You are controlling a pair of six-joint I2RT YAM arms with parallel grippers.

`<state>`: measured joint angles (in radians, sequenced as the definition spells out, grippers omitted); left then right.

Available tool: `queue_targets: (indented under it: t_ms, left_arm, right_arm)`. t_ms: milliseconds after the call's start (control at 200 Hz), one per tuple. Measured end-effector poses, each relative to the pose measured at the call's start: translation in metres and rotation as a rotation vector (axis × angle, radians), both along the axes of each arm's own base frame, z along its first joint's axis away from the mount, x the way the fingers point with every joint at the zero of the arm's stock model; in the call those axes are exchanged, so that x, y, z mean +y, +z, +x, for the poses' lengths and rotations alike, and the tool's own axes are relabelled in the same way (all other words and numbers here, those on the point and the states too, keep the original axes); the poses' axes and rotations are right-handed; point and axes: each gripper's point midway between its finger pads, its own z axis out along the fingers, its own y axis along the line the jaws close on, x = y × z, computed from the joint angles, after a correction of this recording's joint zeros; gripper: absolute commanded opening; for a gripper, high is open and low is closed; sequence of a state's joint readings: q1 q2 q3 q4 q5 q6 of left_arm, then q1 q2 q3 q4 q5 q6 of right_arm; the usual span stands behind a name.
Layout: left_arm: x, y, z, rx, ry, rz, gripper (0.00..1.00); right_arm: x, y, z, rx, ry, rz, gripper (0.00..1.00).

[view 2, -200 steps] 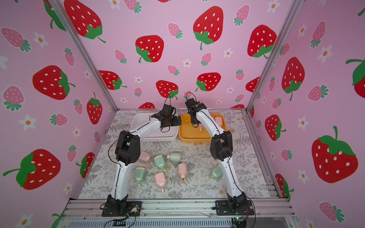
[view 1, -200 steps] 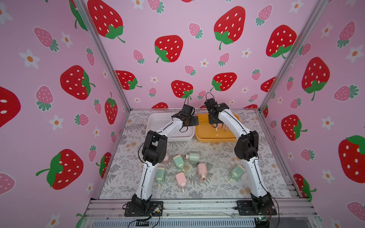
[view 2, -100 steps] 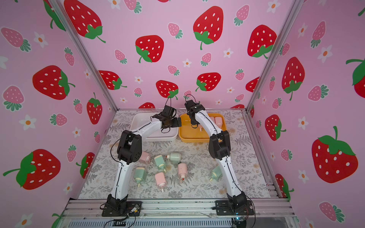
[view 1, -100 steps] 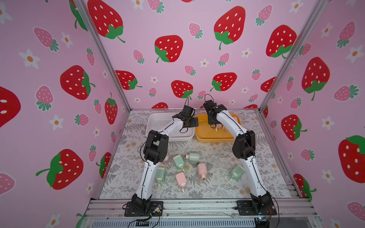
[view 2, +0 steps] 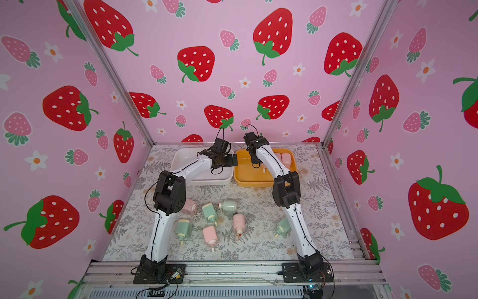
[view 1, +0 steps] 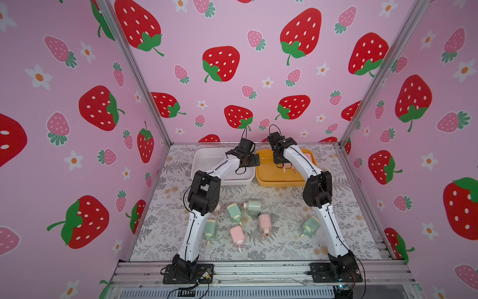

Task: Place the pencil sharpeners by color into the storage box
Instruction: Place the pencil sharpener in the storage box.

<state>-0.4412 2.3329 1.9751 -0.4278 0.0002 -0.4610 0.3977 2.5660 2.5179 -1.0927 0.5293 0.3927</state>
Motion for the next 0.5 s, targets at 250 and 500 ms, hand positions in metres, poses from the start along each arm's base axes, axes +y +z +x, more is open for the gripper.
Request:
queue_targets:
  t_ms: [250, 500]
  left_arm:
    - [0.0004, 0.0001, 0.0003, 0.002, 0.007, -0.005, 1.00]
    - [0.0015, 0.0001, 0.0009, 0.002, 0.010, -0.005, 0.99]
  right_arm:
    - [-0.0015, -0.0019, 0.0011, 0.004, -0.008, 0.007, 0.17]
    - [-0.0021, -0.0022, 0.0039, -0.005, -0.010, 0.010, 0.35]
